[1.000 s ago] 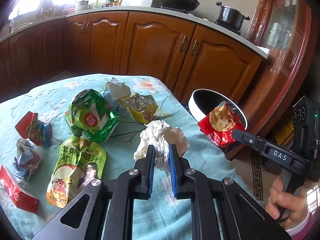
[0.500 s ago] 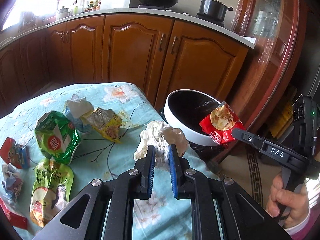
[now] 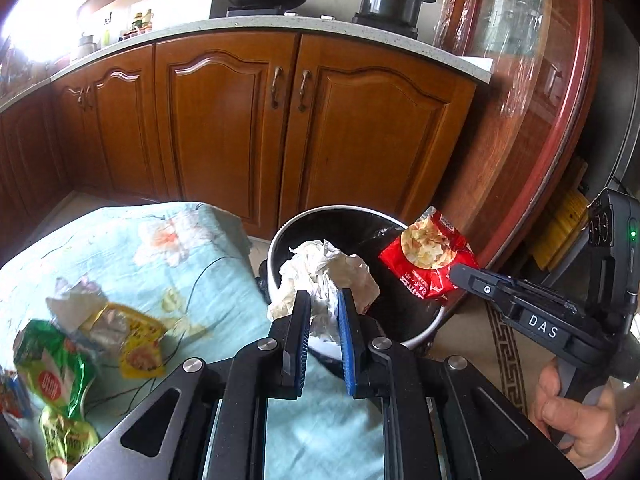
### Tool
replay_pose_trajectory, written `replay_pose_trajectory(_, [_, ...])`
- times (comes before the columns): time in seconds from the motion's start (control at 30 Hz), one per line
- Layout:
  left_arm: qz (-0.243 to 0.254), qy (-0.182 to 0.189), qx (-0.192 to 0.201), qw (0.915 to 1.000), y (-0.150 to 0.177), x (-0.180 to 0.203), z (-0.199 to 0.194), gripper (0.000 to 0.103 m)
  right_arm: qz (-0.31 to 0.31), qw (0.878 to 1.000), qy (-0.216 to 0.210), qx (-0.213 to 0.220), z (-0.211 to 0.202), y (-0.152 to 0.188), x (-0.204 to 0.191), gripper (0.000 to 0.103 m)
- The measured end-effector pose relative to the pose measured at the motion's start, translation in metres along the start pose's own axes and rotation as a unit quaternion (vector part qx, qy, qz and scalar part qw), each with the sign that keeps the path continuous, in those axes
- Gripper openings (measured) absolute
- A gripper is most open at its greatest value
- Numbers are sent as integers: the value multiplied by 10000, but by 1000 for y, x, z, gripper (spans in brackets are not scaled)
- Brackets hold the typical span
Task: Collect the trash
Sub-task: 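Carry the bag and tissue over the black bin and open both tools, then move both open tools back over the table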
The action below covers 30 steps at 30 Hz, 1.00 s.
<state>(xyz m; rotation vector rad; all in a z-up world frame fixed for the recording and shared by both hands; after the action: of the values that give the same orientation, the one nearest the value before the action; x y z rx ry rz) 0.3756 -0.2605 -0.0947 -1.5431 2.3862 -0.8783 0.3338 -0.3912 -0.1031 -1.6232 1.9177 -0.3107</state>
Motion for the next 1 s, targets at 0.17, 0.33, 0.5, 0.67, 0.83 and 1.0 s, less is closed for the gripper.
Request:
replay_pose_trajectory(0.17, [10, -30, -134, 9999, -19, 3, 28, 13, 16, 9999, 102, -121, 12, -9, 12, 13])
replay_pose_trajectory(0.33, [0, -37, -296, 9996, -29, 4, 54, 14, -6, 9995, 161, -264, 25, -10, 17, 13])
replay_pose_trajectory(0.5, [-84, -19, -476, 9988, -35, 4, 76, 26, -13, 9990, 159, -414, 37, -10, 19, 19])
replay_pose_trajectory(0.67, [-138, 22, -386, 9992, -37, 2, 75, 45, 107, 9990, 67, -426, 37, -9, 22, 45])
replay_pose_trajectory(0.83, [-239, 63, -237, 9994, -16, -6, 53, 49, 205, 9992, -70, -337, 29, 0, 18, 53])
replay_pose_trajectory(1.0, [-446, -32, -84, 9990, 14, -19, 28, 53, 224, 9992, -298, -124, 16, 12, 2, 81])
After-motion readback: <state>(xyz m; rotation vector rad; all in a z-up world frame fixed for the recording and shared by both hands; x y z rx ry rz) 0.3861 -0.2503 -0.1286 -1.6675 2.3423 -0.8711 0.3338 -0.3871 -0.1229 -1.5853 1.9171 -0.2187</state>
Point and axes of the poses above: each gripper's, at about its wrist camera, not at the fingertips, and z roughly the way its jaws point, x to its right, y to its underside, the point moved 10 cm from there along z, roughly the way its jaws point, and after that the axes turned 12 degrees about -x, right-handed, at the moved point
